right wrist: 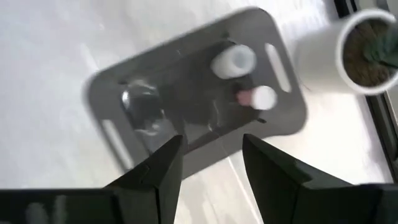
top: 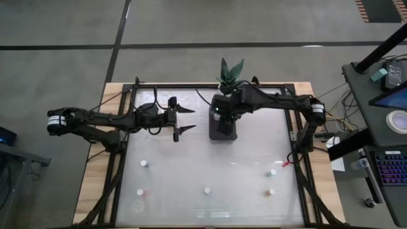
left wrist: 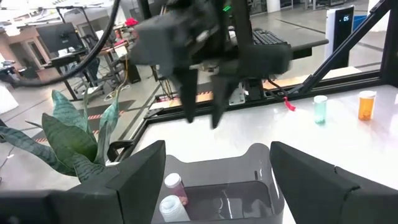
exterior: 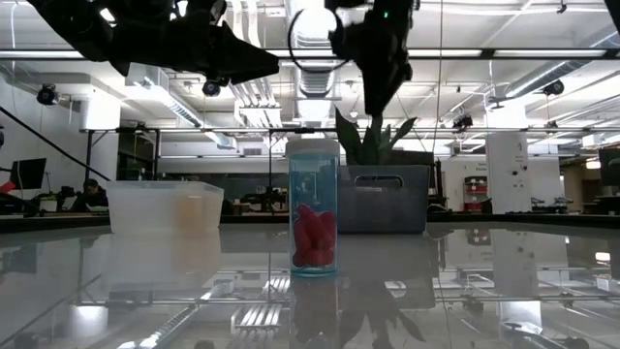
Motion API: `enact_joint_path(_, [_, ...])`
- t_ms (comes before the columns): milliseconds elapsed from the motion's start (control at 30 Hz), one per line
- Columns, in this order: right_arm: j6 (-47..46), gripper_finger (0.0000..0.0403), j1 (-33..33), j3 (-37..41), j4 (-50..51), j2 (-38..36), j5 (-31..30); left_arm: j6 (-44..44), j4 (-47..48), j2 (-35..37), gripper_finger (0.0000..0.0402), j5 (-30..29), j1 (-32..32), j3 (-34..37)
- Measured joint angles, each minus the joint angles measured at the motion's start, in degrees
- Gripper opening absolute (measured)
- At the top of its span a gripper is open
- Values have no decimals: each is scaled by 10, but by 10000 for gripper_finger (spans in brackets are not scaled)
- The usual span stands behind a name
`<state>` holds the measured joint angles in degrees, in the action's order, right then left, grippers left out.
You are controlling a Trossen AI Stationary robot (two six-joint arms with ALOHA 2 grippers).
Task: Pick and place medicine bottles into bin by pill shape (circle, oval)
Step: Put the bottom center blue pill bottle into the transparent bin
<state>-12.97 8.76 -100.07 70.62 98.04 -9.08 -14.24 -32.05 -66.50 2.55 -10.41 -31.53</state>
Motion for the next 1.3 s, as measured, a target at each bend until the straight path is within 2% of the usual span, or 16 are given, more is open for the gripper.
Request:
enact_joint_path(167, [0, 160, -50, 16, -44, -21, 0, 1, 0, 0, 272, 0, 0, 0])
enact_joint_path(367, [-1, 160, -95, 78, -116, -59, 0, 1, 0, 0, 272, 0, 0, 0])
enact_joint_path(967, [22, 160, -154, 358, -436, -212, -1, 4, -5, 0, 272, 0, 2, 0])
enact_joint_path(1300, [79, 160, -156, 524, -625, -327, -1, 66, 2, 0, 272, -1, 64, 0])
